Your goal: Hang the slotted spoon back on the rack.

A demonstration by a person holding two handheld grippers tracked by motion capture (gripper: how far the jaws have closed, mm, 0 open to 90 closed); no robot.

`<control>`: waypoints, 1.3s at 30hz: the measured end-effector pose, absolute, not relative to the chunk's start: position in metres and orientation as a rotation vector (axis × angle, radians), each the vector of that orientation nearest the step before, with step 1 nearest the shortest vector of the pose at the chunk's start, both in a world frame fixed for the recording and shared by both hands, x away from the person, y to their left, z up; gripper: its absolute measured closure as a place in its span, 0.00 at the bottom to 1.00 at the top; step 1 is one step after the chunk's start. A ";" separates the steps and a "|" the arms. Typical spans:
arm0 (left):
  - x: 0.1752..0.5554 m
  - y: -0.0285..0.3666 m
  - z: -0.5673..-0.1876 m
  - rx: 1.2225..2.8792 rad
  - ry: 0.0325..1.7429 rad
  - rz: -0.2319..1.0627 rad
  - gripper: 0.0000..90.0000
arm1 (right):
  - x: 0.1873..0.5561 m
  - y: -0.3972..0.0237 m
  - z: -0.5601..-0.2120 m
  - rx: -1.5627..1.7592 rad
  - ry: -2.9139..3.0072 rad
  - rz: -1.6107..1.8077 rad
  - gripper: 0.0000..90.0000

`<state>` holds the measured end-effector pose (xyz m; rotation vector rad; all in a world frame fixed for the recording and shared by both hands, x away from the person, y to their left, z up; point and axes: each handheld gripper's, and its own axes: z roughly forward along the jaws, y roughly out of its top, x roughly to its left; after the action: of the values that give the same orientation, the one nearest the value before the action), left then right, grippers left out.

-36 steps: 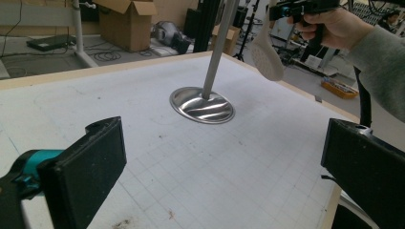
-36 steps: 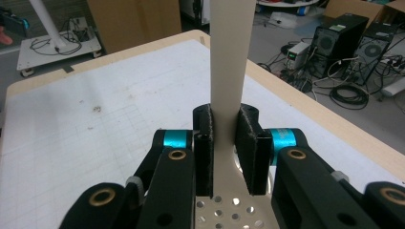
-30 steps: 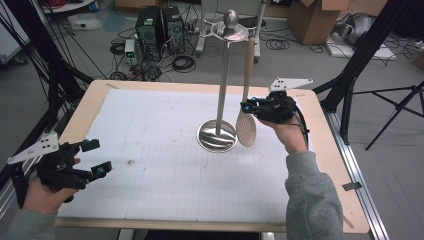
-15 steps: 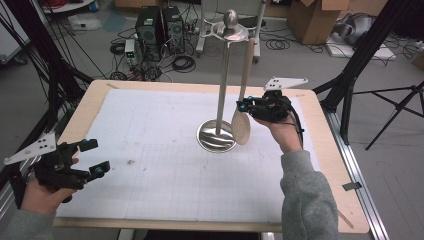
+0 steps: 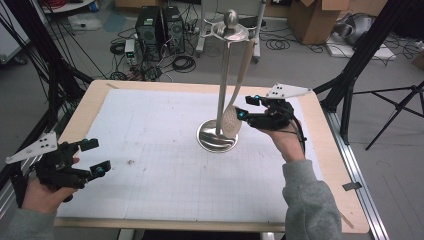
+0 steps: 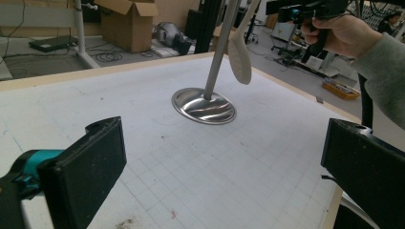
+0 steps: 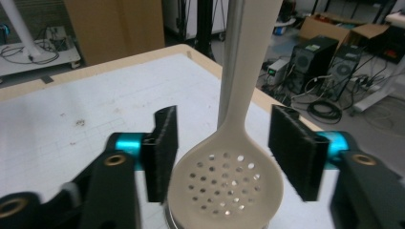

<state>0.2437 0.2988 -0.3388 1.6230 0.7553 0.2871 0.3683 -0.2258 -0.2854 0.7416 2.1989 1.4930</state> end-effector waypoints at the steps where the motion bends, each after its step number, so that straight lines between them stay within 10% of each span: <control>1: 0.244 0.299 -0.339 1.624 0.754 0.288 0.02 | 0.367 -0.227 -0.286 0.733 2.186 1.494 0.38; 11: 0.248 0.296 -0.340 1.608 0.750 0.308 0.02 | 0.342 -0.241 -0.302 0.744 2.123 1.589 0.12; 39: 0.255 0.293 -0.342 1.563 0.742 0.371 0.02 | 0.296 -0.312 -0.336 0.817 2.019 1.654 0.11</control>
<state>0.2550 0.2926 -0.3422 1.5627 0.7422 0.3706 0.2963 -0.3115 -0.3357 0.8169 2.0193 1.6545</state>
